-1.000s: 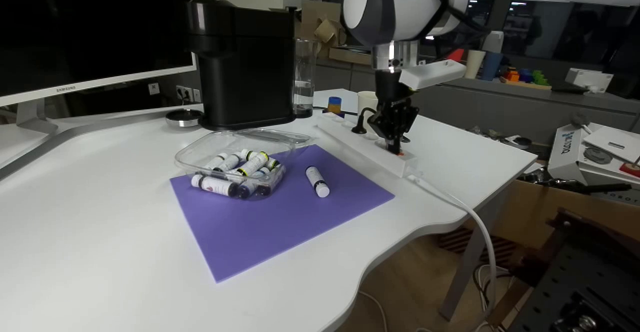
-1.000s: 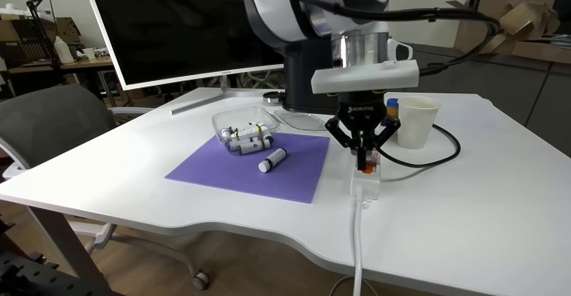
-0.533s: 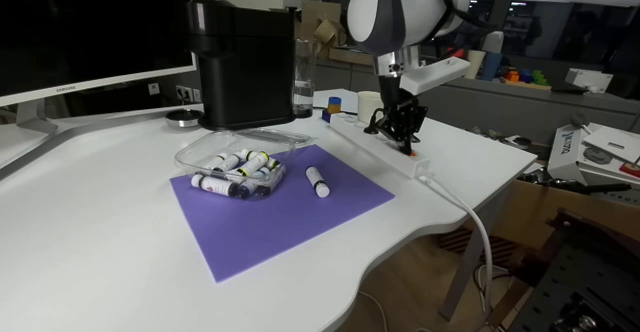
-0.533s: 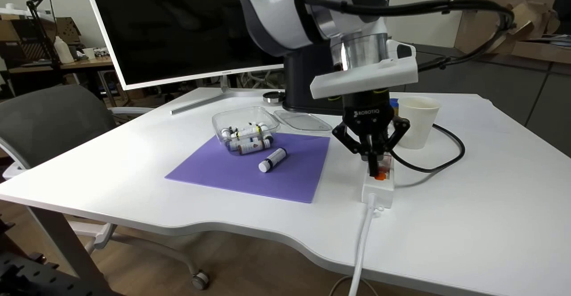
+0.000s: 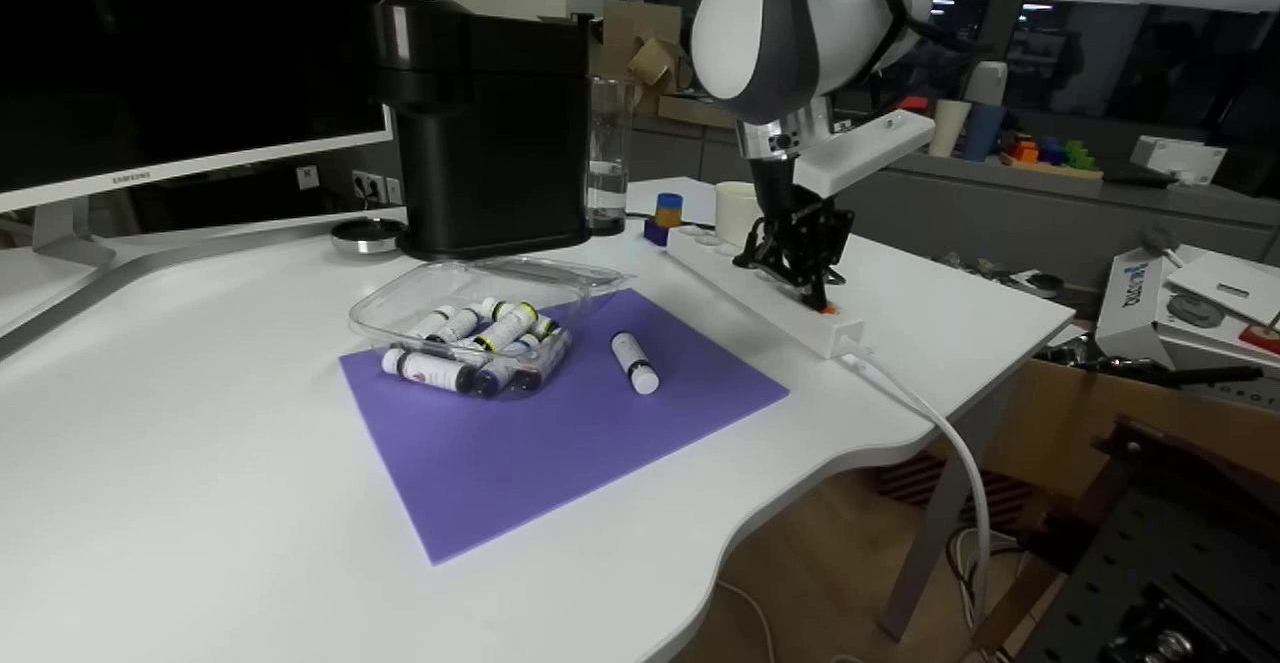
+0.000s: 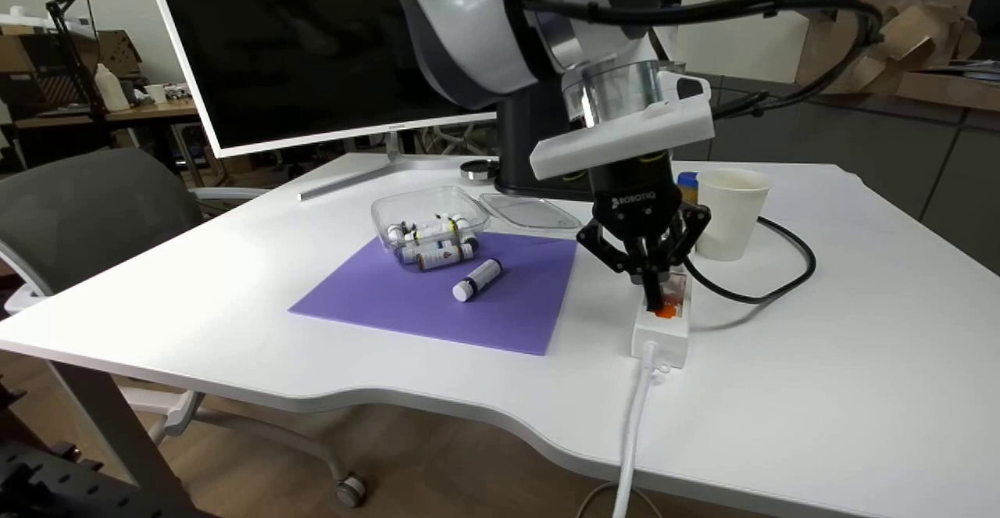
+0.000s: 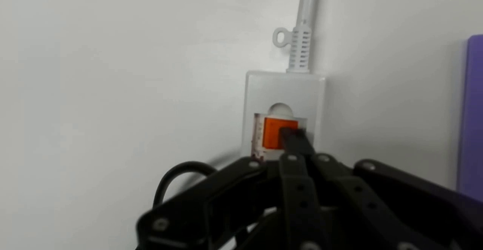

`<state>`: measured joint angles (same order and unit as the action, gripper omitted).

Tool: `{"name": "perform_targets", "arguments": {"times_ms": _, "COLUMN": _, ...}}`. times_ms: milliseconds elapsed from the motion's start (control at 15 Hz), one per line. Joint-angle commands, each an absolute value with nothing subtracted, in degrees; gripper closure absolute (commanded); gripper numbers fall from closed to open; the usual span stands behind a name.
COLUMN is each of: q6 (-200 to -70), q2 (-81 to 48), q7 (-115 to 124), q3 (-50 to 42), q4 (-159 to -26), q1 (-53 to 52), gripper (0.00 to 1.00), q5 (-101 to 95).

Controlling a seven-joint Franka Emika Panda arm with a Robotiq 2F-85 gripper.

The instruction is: Turn off the switch on the adapter

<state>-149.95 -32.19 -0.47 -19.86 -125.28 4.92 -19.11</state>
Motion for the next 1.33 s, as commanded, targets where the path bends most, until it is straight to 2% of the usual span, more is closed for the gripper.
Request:
{"name": "perform_targets", "arguments": {"times_ms": 0, "q6": -151.1, "q2": -26.5, "q7": 0.3, "q3": -18.7, "q4": -132.5, "q1": 3.9, "gripper": 1.0, "q5": -20.8}}
{"name": "perform_targets", "arguments": {"times_ms": 600, "q6": -157.8, "q2": -7.5, "q7": 7.5, "q3": -22.0, "q4": -145.8, "q1": -3.2, "gripper": 1.0, "q5": -38.0}}
{"name": "perform_targets", "arguments": {"times_ms": 667, "q6": -156.7, "q2": -5.4, "q7": 8.1, "q3": -20.9, "q4": -146.4, "q1": -2.3, "gripper": 0.74, "q5": -39.1}}
{"name": "perform_targets", "arguments": {"times_ms": 733, "q6": -155.9, "q2": -3.4, "q7": 8.1, "q3": -19.6, "q4": -146.8, "q1": -1.3, "gripper": 0.73, "q5": -39.5}}
{"name": "perform_targets", "arguments": {"times_ms": 1267, "q6": -140.7, "q2": 7.5, "q7": 3.0, "q3": -10.3, "q4": -147.5, "q1": 3.8, "gripper": 0.19, "q5": -23.2}}
